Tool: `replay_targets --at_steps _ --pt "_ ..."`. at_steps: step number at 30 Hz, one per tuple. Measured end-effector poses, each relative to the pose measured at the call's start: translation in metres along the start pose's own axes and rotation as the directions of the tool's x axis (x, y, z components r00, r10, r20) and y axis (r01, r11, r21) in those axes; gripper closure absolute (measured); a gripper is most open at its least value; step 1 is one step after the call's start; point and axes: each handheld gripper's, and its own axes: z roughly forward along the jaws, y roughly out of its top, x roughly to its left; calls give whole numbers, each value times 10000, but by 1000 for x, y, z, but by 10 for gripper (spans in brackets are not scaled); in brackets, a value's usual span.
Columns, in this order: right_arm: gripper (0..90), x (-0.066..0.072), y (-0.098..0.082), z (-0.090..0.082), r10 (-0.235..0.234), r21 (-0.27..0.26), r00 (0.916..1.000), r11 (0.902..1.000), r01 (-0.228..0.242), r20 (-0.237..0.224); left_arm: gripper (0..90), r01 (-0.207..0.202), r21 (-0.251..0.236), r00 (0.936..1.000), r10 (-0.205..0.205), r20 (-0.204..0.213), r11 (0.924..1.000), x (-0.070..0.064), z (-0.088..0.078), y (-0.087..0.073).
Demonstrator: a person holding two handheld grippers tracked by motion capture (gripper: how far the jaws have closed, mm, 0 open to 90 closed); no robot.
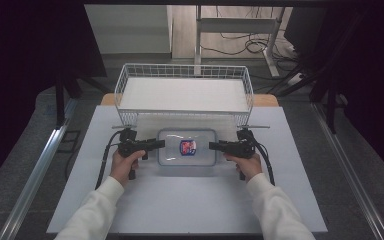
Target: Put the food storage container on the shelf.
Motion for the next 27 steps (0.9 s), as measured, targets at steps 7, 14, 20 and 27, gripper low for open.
replay_targets --at_steps 7,14,20,27 --pt "473 -3 0 4 347 -378 9992 9987 -339 202 501 48 -203 9985 -58 -539 9998 -2 3 0" --pt "362 9 -1 9 -107 -366 9868 9992 168 1615 412 243 -218 9974 -258 -678 9995 -6 8 -1" --pt "286 10 0 2 386 -883 9902 9957 -268 1343 346 15 -101 9965 -24 -834 9999 -11 4 -2" --pt "256 21 -15 -19 -342 -874 9856 9949 493 1659 283 -900 167 9887 913 -1185 9958 -32 -10 -6"
